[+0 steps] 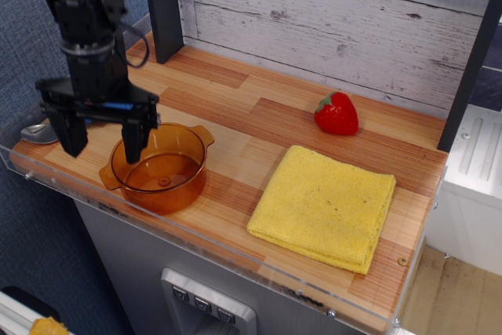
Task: Slide bowl down to edge of table.
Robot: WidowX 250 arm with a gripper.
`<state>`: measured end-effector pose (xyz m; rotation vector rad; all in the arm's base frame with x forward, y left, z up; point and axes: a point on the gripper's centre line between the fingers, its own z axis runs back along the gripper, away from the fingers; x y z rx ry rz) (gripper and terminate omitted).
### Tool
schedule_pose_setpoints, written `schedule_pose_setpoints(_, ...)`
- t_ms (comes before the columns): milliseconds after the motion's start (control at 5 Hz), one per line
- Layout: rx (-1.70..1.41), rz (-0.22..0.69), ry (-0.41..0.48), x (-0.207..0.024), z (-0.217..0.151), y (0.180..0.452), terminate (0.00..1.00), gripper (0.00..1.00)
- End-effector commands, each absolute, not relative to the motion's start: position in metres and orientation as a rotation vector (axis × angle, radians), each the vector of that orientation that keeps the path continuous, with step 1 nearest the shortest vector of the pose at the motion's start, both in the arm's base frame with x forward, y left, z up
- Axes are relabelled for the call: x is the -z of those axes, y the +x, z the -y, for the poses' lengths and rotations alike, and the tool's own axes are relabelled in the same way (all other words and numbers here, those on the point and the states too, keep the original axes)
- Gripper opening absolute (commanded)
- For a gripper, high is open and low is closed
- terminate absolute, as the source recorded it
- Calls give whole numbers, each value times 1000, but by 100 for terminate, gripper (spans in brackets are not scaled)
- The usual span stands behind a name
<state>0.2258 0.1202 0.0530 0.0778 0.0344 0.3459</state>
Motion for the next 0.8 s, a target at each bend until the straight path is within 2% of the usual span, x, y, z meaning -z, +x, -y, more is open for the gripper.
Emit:
schedule_pose_setpoints(0, -348, 72, 130, -95, -113, 246, 0, 100)
schedule_pose_setpoints(200, -427, 103, 94, -99, -139, 245, 0, 100)
schedule_pose_setpoints(400, -457, 143, 75, -101, -163, 259, 0, 100)
schedule_pose_setpoints(600, -474, 166, 104, -105, -190, 281, 0, 100)
